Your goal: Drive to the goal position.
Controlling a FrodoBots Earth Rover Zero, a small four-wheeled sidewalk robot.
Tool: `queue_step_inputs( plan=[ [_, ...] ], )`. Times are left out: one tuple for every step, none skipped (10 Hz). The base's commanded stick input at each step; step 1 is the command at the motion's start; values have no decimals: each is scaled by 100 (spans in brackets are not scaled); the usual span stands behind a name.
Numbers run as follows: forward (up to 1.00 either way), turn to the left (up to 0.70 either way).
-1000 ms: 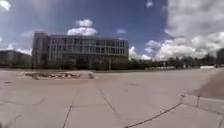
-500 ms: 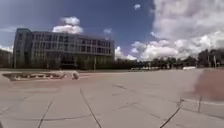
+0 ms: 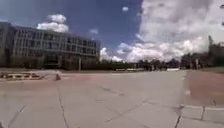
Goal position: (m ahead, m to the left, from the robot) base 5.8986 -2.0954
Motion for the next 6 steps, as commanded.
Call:
queue_step_inputs(
  plan=[
    [100, -40],
    [100, -40],
    [100, -40],
    [100, -40],
    [100, -40],
    [100, -40]
  ],
)
